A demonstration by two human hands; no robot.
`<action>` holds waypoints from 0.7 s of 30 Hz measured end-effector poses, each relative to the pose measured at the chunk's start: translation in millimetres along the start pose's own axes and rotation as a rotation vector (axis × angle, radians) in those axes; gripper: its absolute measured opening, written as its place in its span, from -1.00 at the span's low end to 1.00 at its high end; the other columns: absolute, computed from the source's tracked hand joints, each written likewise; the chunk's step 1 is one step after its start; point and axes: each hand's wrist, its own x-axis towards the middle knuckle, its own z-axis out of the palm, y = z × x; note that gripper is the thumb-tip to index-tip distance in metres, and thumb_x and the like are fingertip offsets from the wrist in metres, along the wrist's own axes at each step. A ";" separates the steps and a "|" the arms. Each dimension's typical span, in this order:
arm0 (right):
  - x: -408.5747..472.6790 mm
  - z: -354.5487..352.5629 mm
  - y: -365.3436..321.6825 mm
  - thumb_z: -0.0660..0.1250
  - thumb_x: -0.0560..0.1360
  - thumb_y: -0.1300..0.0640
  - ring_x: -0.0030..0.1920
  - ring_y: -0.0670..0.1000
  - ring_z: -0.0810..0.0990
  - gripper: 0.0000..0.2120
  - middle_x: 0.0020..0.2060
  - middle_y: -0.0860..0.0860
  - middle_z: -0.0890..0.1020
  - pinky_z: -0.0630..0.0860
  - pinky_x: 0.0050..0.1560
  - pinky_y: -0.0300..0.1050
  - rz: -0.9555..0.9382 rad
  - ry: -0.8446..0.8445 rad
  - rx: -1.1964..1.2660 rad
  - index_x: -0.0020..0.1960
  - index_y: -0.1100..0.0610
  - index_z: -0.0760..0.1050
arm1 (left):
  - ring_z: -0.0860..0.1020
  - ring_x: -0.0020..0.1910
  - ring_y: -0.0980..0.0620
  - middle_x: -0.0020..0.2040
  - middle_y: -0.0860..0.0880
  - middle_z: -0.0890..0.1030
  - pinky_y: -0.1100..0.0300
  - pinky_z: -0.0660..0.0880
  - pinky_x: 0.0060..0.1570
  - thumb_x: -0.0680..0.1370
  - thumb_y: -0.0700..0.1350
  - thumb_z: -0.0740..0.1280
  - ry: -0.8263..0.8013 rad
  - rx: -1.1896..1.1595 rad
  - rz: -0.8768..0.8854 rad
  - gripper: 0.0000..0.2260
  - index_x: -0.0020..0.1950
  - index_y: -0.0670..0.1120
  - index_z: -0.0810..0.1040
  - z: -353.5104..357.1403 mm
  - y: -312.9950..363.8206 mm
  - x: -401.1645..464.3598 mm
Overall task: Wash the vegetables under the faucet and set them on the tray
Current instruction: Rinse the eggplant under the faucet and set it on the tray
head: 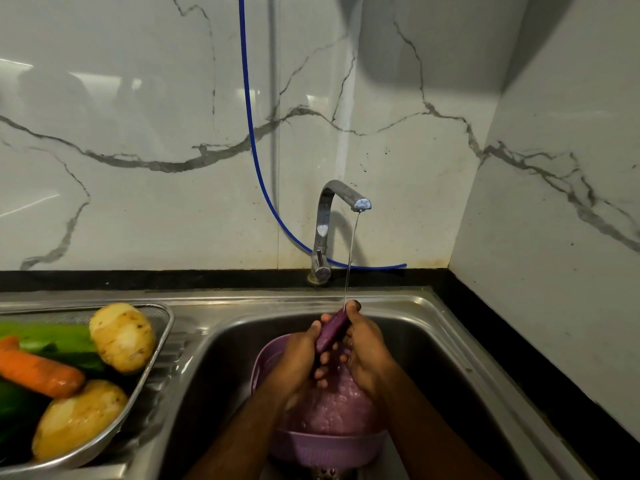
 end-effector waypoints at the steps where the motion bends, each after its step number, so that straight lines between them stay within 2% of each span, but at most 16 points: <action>1: -0.5 -0.9 0.3 0.21 0.68 -0.14 -0.04 0.14 0.75 -0.60 -0.01 0.13 0.77 0.61 -0.28 -0.08 -0.005 -0.004 0.021 0.20 0.15 0.61 | 0.27 -0.54 0.08 -0.46 -0.01 0.38 0.20 0.25 -0.49 0.69 0.15 0.05 -0.023 -0.050 -0.066 -0.53 -0.18 -0.13 0.54 -1.5 0.9 -0.1; 5: -3.8 0.6 -2.0 0.24 0.68 -0.03 0.01 0.19 0.72 -0.69 0.09 0.18 0.73 0.63 -0.29 -0.06 -0.006 -0.046 0.111 0.25 0.16 0.56 | 0.17 -0.56 0.11 -0.48 0.04 0.30 0.23 0.16 -0.51 0.68 0.16 0.06 -0.094 -0.208 -0.202 -0.51 -0.24 -0.10 0.55 -11.4 5.5 -0.9; 7: -3.5 3.5 -2.6 0.25 0.68 -0.01 0.08 0.24 0.70 -0.71 0.11 0.19 0.71 0.67 -0.12 0.06 -0.004 -0.051 0.115 0.24 0.16 0.56 | 0.19 -0.56 0.12 -0.47 0.04 0.32 0.26 0.17 -0.54 0.67 0.16 0.08 -0.094 -0.207 -0.225 -0.51 -0.23 -0.11 0.56 -15.0 4.9 0.2; 9: -1.6 5.5 -2.4 0.27 0.67 0.01 0.13 0.28 0.67 -0.73 0.10 0.19 0.70 0.65 0.12 0.24 -0.007 -0.029 0.117 0.25 0.16 0.55 | 0.29 -0.54 0.11 -0.44 0.01 0.41 0.28 0.22 -0.57 0.66 0.20 0.12 -0.038 -0.085 -0.226 -0.51 -0.19 -0.12 0.60 -16.1 -0.3 1.4; 10: -1.2 6.0 -2.3 0.28 0.67 0.02 0.14 0.29 0.66 -0.73 0.09 0.19 0.70 0.64 0.15 0.28 -0.009 -0.020 0.124 0.26 0.16 0.55 | 0.36 -0.52 0.11 -0.41 -0.02 0.48 0.28 0.27 -0.56 0.65 0.22 0.14 -0.006 -0.021 -0.215 -0.51 -0.13 -0.13 0.63 -15.4 -3.1 1.0; 13: -0.7 5.4 -2.0 0.29 0.67 0.00 0.10 0.25 0.68 -0.74 0.07 0.18 0.69 0.70 0.02 0.18 -0.028 0.026 0.144 0.25 0.15 0.54 | 0.51 -0.43 0.07 -0.30 -0.08 0.61 0.27 0.42 -0.45 0.63 0.15 0.24 0.017 -0.052 -0.143 -0.60 0.05 -0.17 0.66 -15.1 -9.9 2.9; 17: 4.0 -3.0 -5.5 0.33 0.64 0.01 0.08 0.17 0.67 -0.70 0.10 0.18 0.67 0.65 -0.08 0.05 -0.069 0.109 0.155 0.29 0.16 0.54 | 0.59 -0.35 0.06 -0.18 -0.15 0.67 0.28 0.55 -0.38 0.60 -0.16 0.34 -0.054 -0.189 0.026 -0.77 0.18 -0.27 0.60 -14.2 -6.3 4.7; 19: 5.3 -6.7 -9.1 0.35 0.63 0.03 0.05 0.16 0.67 -0.72 0.09 0.19 0.68 0.64 -0.09 0.03 -0.077 0.132 0.218 0.26 0.16 0.55 | 0.63 -0.31 0.04 -0.13 -0.19 0.69 0.25 0.63 -0.27 0.59 -0.29 0.33 -0.050 -0.238 0.075 -0.80 0.19 -0.29 0.61 -9.5 -5.3 5.4; 21: 7.5 -10.2 -11.9 0.38 0.61 0.02 0.07 0.16 0.68 -0.69 0.11 0.19 0.68 0.65 -0.08 0.03 -0.095 0.150 0.248 0.28 0.16 0.55 | 0.65 -0.31 0.03 -0.13 -0.21 0.70 0.23 0.65 -0.23 0.59 -0.35 0.29 -0.028 -0.253 0.108 -0.81 0.18 -0.28 0.61 -3.0 -5.1 7.4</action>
